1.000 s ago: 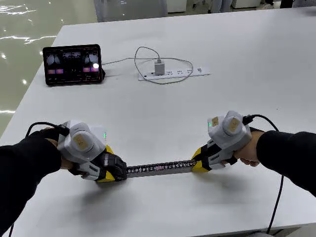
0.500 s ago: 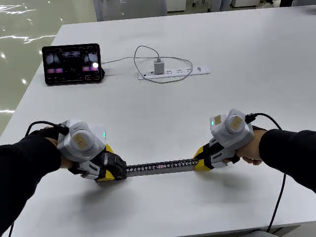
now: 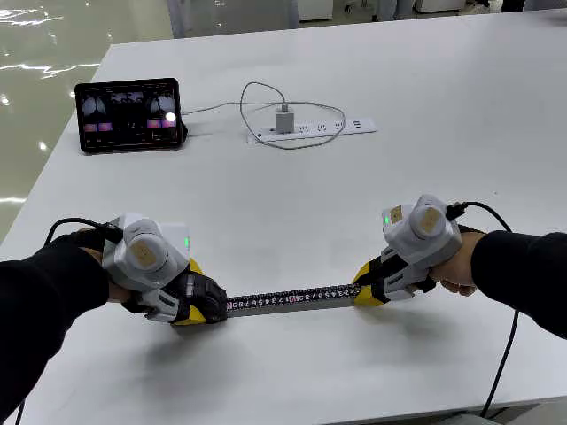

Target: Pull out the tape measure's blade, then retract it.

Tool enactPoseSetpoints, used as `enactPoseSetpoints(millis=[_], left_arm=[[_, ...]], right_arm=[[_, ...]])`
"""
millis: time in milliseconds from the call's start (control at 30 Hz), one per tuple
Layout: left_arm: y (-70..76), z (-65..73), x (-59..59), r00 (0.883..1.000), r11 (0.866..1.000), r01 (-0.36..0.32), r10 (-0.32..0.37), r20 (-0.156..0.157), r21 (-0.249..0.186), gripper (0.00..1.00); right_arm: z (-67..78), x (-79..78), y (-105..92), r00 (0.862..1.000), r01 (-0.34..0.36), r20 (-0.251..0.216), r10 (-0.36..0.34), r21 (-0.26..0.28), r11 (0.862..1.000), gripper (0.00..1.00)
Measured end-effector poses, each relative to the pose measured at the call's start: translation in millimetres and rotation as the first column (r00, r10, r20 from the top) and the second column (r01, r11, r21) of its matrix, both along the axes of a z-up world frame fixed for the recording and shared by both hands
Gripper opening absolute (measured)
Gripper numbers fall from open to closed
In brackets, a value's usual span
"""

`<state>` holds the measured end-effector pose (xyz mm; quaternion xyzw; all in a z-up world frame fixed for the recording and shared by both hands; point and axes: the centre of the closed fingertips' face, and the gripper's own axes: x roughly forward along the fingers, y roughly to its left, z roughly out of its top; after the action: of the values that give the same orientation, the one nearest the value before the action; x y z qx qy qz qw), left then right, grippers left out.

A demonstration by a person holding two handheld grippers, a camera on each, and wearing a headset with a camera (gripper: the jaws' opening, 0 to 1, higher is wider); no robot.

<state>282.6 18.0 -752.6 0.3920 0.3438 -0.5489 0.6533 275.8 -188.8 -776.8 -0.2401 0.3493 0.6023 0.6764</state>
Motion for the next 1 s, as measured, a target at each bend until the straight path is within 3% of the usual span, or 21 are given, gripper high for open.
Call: enactPoseSetpoints(millis=[1000], left_arm=[[-0.2,0.0,0.0,1.0,1.0,0.0,0.0,0.002,0.001,0.32]], right_arm=[[-0.7,0.1,-15.6,1.0,0.013,-0.005,-0.013,-0.011,1.0,0.09]])
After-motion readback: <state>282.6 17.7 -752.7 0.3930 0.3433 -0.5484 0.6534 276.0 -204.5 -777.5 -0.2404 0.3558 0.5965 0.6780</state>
